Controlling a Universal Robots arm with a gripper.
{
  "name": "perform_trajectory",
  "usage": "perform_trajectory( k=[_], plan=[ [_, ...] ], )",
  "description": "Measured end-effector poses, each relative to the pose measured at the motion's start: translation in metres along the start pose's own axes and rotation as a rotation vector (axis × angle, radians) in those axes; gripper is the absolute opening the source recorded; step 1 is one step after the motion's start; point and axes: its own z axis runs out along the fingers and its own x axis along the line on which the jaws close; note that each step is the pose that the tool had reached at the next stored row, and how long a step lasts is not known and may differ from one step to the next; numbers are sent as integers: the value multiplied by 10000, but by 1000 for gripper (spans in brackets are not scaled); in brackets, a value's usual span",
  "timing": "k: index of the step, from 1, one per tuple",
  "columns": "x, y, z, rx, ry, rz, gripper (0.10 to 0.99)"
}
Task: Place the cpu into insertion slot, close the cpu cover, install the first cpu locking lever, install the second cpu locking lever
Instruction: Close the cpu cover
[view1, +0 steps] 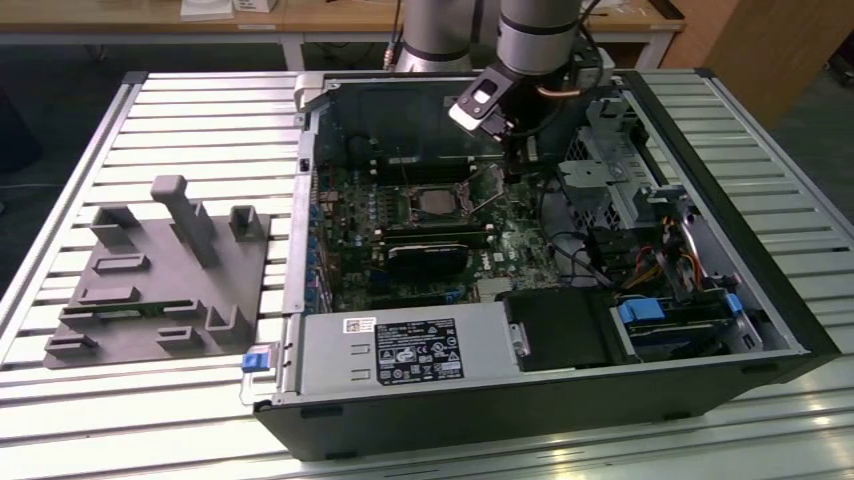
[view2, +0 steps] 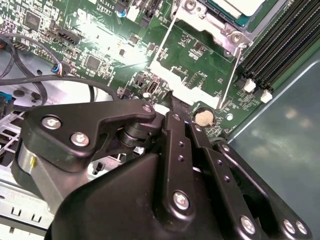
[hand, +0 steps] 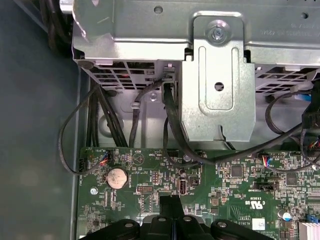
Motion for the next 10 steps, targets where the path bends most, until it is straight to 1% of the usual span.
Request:
perform_trajectory(
  k=[10],
  plan=[
    [0, -63, -5, 0, 0, 0, 106]
  ],
)
